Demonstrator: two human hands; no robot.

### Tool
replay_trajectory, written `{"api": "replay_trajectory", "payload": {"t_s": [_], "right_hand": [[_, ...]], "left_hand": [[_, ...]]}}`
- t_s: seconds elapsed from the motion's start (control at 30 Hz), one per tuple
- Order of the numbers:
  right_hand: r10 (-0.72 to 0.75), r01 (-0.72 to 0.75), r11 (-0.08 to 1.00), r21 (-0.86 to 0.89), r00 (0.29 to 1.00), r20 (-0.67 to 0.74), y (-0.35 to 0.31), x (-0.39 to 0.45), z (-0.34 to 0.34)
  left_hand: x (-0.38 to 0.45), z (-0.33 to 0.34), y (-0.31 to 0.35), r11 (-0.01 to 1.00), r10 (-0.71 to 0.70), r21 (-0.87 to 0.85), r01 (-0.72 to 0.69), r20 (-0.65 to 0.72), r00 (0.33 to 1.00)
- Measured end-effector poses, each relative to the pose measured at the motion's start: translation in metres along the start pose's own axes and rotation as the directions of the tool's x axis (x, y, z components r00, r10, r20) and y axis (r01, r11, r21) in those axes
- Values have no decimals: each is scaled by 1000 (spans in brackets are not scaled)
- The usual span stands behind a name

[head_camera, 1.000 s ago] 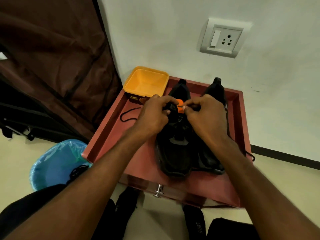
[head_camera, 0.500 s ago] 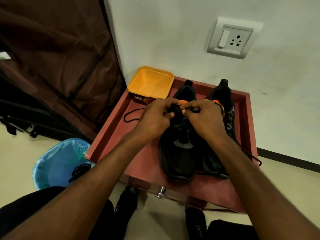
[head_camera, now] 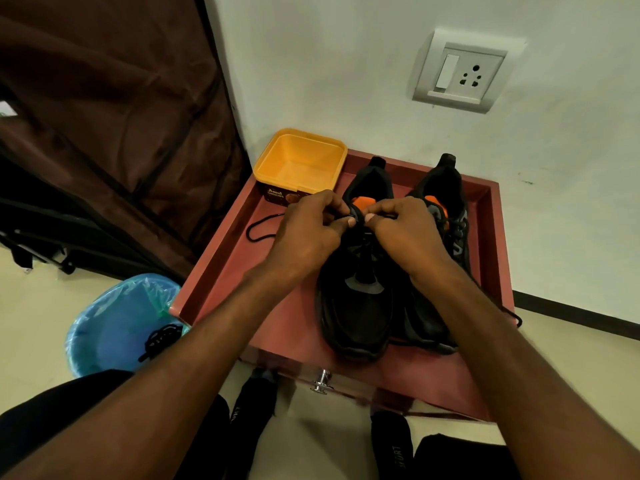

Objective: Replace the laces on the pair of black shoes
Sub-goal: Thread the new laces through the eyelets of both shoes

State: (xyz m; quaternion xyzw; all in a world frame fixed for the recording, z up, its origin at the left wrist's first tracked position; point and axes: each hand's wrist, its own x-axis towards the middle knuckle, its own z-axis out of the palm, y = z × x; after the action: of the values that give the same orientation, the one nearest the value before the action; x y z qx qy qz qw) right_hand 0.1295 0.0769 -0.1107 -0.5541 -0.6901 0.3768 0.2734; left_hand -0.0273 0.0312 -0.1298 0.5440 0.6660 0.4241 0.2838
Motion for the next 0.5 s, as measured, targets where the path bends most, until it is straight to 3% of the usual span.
{"api": "replay_trajectory", "payload": {"t_s": [0.17,0.27,0.37,0.43,0.5], "right_hand": [[-103,120,982,-142,988,119,8,1,-9],[-120,139,961,-240,988,94,9,-5,-18],[-117,133,944,-301,991,70,11,-9,-25],[-117,135,935,-328,990,75,13,-11,-28],[-122,145,927,-347,989,87,13,-12,-29]], "left_hand": [[-4,3,4,996,72,55,-69,-46,996],[-3,2,5,997,79,23,-78,-41,996],[-2,-8,19,970,100,-220,-107,-45,994],[2,-19,35,855,76,-506,-115,-97,992],[9,-32,44,743,-3,-657,-128,-195,981]]}}
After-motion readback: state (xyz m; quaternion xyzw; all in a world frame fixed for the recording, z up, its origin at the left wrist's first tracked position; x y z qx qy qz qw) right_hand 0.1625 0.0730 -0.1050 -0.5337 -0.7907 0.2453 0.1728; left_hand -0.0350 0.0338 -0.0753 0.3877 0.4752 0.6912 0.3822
